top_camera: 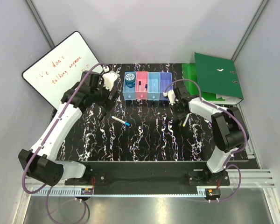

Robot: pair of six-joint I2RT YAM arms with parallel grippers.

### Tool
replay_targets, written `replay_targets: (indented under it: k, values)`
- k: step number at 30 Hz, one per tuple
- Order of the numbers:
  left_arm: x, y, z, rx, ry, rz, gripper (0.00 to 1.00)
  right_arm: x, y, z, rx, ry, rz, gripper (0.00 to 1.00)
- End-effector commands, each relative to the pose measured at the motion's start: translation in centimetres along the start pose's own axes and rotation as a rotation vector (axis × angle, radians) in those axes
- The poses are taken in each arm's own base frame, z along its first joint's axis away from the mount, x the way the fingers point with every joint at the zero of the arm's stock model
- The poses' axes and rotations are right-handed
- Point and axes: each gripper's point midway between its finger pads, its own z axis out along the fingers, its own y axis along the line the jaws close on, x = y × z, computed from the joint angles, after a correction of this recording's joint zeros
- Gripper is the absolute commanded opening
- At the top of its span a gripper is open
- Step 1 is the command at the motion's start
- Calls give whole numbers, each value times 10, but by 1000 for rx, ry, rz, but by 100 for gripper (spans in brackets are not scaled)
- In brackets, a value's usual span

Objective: Sort the stationery into containers
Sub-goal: Move the pen to the center of the board, then pick up the pen from the center of the board.

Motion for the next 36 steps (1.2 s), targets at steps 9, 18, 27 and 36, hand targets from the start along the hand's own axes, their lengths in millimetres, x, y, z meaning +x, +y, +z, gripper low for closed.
replay_targets:
  k: [9,18,27,36]
  values:
    - [-27,3,-13,-2,-91,-3,99,-13,5,-36,0,-75,222,54]
    - [-28,5,-12,-2,-80,5,99,-4,-1,-21,-38,-26,484,57]
    - [-30,6,-4,5,-62,4,99,11,1,-7,-65,22,521,56]
    - [-30,7,-1,2,-54,11,99,25,5,2,-69,51,534,56]
